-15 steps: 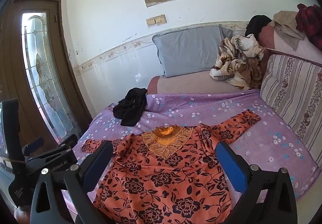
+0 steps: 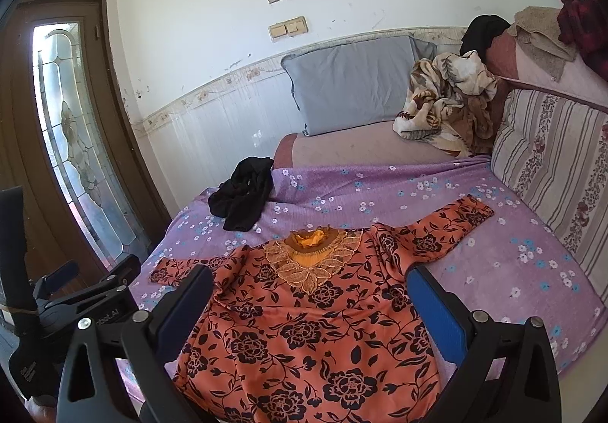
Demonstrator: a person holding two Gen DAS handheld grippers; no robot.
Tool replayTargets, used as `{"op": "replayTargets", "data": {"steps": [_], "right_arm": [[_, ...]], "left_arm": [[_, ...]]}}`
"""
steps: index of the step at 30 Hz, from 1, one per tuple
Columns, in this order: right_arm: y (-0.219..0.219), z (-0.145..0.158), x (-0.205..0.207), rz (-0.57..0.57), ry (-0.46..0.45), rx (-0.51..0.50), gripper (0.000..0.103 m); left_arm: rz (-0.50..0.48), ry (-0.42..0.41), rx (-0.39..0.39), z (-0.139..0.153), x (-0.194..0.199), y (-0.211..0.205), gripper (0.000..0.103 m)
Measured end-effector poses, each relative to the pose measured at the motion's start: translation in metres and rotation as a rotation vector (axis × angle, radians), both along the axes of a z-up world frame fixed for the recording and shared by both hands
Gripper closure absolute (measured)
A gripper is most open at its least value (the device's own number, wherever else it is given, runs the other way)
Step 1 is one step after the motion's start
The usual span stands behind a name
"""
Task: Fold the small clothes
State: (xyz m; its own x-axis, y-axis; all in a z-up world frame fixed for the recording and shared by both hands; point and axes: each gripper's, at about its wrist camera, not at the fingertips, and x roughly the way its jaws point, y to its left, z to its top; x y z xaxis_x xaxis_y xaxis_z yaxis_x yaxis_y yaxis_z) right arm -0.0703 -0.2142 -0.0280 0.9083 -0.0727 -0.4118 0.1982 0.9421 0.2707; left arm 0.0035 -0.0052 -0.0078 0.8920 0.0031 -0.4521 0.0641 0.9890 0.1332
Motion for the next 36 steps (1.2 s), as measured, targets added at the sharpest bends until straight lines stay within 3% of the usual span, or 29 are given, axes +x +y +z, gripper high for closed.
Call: {"op": "replayTargets", "data": {"steps": [14, 21, 28, 36], "right_arm": [[0.002, -0.010, 0.015, 0.023, 0.027, -0.005, 0.000], [0.005, -0.007, 0.013, 0.037, 0.012, -0.017, 0.000], [0.001, -0.005, 0.013, 0.031, 0.039, -0.020, 0.000], [-0.013, -0.020, 0.043, -0.011, 0.086, 0.025, 0.000]], "left_arm": [[0.015, 0.003, 0.034, -0.002, 0.006, -0.001, 0.000], [0.025, 0.008, 0.002, 0.000, 0.000, -0.002, 0.000], [0.022, -0.018, 0.045, 0.004, -0.002, -0.005, 0.000], [-0.009, 0.051, 0.053, -0.010, 0.031, -0.015, 0.000]]}}
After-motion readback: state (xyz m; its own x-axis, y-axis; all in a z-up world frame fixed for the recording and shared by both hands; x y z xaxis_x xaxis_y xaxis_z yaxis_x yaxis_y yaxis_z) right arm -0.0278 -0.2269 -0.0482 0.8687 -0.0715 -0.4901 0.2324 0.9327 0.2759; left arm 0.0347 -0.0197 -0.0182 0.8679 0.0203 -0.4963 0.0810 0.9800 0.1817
